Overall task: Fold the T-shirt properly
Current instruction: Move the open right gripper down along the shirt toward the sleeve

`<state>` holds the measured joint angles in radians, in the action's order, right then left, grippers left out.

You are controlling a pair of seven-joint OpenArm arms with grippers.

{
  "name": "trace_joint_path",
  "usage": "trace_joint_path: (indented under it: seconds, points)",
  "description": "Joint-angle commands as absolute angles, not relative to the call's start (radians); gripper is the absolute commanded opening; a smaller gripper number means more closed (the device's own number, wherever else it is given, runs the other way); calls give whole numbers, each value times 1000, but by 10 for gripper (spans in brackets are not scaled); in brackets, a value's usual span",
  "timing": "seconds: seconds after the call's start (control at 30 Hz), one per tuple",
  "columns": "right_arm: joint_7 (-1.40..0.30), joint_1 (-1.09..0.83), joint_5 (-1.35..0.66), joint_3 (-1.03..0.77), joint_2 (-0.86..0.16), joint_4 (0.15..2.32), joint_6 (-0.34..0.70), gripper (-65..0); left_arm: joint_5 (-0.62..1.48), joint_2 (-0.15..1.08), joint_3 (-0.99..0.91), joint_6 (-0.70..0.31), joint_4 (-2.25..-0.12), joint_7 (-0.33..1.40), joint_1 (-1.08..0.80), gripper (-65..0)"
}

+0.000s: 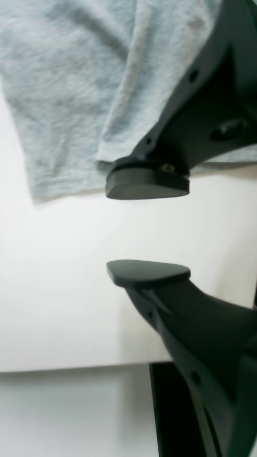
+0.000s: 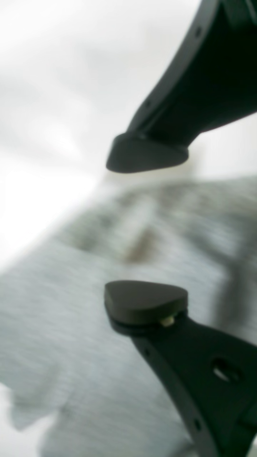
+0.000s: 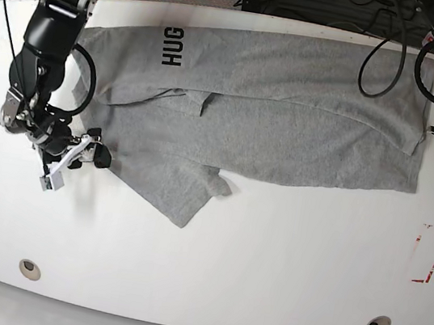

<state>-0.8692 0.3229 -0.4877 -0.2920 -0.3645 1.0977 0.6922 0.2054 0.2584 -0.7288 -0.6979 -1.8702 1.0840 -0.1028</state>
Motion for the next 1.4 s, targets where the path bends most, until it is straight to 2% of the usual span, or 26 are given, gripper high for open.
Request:
trace_joint_path:
  seconds: [0.0, 0.17, 0.3, 0.5, 0.67, 0.87, 0.93, 0.97, 1.07, 1.2, 1.37]
  points:
    - [-780, 406, -369, -294, -354, 1053, 698, -205, 200, 277, -719, -698, -1883, 1070, -77, -394]
    - [-680, 499, -173, -294, -323, 891, 698, -205, 200, 277, -713, -698, -1882, 1070, -76, -394]
    - [-591, 526, -107, -294, -317, 765, 698, -206, 200, 277, -717, -698, -1831, 1070, -74, -394]
    - [-611, 518, -107, -292, -263, 759, 698, -206, 194, 285, -720, -698, -1785, 1070, -36, -394]
    - [-671, 492, -102, -292, -199, 823, 698, -217, 99, 285, -717, -698, -1738, 1070, 35, -394]
    - [-710, 463, -99, -292, -159, 911, 698, -331, 39, 283, -714, -698, -1615, 1070, 136, -389]
    - [-710, 463, -99, -292, -157, 909, 698, -379, 28, 283, -713, -698, -1577, 1070, 166, -336]
    - [-710, 463, -99, -292, -157, 909, 698, -415, 25, 283, -713, -698, -1555, 1070, 182, -279]
    - [-710, 463, -99, -292, -157, 909, 698, -510, 24, 283, -713, -698, -1515, 1070, 219, -168]
    - [-710, 463, -99, -292, -159, 911, 698, -639, 27, 283, -711, -698, -1442, 1064, 263, -151]
    - [-710, 463, -99, -292, -160, 912, 698, -650, 25, 283, -711, -698, -1319, 1027, 329, -151]
